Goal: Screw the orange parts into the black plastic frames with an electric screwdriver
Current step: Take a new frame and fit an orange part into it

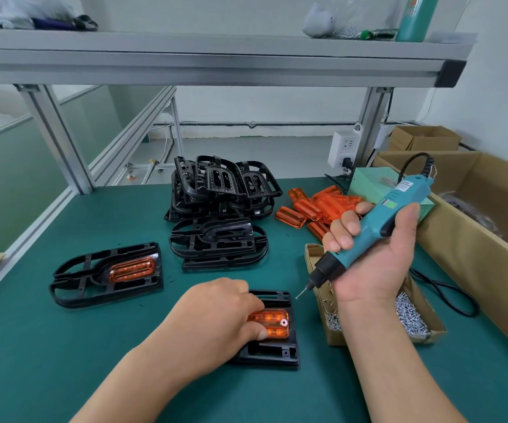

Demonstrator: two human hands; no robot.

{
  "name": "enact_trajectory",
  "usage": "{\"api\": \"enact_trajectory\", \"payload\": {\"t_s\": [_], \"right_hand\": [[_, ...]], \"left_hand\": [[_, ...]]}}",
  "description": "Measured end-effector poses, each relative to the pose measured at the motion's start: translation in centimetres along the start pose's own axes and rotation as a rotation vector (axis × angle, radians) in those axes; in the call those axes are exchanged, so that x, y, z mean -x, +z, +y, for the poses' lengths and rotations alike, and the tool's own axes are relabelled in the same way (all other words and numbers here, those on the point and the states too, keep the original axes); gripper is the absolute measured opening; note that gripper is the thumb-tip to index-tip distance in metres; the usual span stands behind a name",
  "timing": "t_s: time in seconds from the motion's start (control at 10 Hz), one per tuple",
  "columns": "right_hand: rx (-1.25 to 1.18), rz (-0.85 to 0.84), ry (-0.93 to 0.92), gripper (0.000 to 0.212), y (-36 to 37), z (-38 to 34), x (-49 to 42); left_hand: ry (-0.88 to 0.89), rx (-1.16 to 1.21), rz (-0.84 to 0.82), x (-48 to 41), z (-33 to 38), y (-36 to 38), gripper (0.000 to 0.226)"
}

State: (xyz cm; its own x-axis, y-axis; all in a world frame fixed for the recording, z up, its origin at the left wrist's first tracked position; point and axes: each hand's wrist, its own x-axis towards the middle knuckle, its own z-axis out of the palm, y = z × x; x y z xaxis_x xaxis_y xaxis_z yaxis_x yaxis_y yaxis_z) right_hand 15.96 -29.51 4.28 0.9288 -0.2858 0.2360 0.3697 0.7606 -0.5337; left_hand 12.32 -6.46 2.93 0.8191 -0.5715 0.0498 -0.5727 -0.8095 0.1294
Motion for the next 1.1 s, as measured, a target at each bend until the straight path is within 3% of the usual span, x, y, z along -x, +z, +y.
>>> {"api": "enact_trajectory", "payload": {"t_s": [0.5, 1.1], "right_hand": [[-0.010, 0.001, 0.009, 0.059, 0.2, -0.1, 0.0], [0.007, -0.020, 0.044, 0.060, 0.3, 0.3, 0.2]], "left_hand": [[-0.080, 0.136, 0.014, -0.2, 0.2, 0.3, 0.032], [-0.205, 0.078, -0.020, 0.8, 1.5, -0.4, 0.029]]}}
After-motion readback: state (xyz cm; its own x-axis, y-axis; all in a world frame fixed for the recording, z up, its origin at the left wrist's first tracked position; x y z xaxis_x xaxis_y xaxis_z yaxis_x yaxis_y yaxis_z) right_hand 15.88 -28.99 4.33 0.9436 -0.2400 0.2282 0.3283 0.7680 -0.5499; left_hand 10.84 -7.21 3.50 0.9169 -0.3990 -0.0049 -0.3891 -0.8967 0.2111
